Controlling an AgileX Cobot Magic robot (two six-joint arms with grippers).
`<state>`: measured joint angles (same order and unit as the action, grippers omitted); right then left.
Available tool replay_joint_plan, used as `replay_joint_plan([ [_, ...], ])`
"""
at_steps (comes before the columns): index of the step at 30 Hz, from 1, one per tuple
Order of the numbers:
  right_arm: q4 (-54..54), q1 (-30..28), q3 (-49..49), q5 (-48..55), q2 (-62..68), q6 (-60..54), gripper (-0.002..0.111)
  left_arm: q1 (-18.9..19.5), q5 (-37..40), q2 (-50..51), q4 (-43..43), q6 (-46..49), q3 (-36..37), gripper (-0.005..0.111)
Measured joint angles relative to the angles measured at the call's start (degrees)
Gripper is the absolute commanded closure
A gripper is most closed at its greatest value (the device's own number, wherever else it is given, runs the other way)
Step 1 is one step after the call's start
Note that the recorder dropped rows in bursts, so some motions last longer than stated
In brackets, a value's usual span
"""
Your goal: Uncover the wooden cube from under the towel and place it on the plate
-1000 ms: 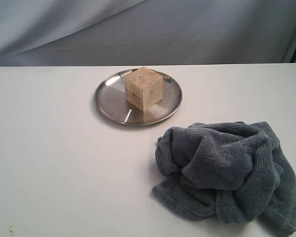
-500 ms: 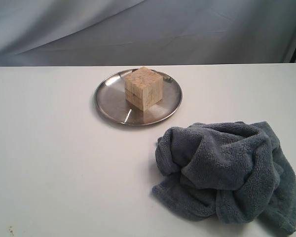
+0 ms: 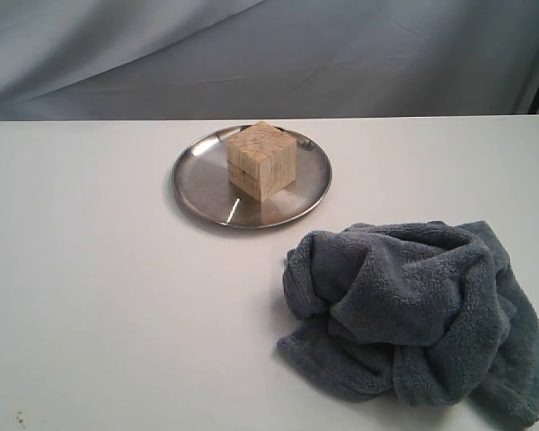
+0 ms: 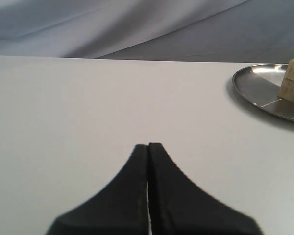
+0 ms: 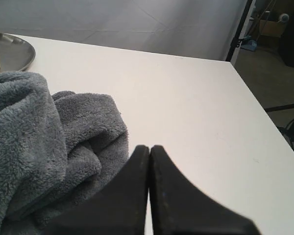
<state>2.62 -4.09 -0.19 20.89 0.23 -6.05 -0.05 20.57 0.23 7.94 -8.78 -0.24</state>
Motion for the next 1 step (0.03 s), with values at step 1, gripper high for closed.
replay_joint_plan([
  [1, 0.0, 0.0, 0.0, 0.0, 0.0, 0.0, 0.108, 0.0, 0.0, 0.0, 0.0, 0.0, 0.0, 0.107],
])
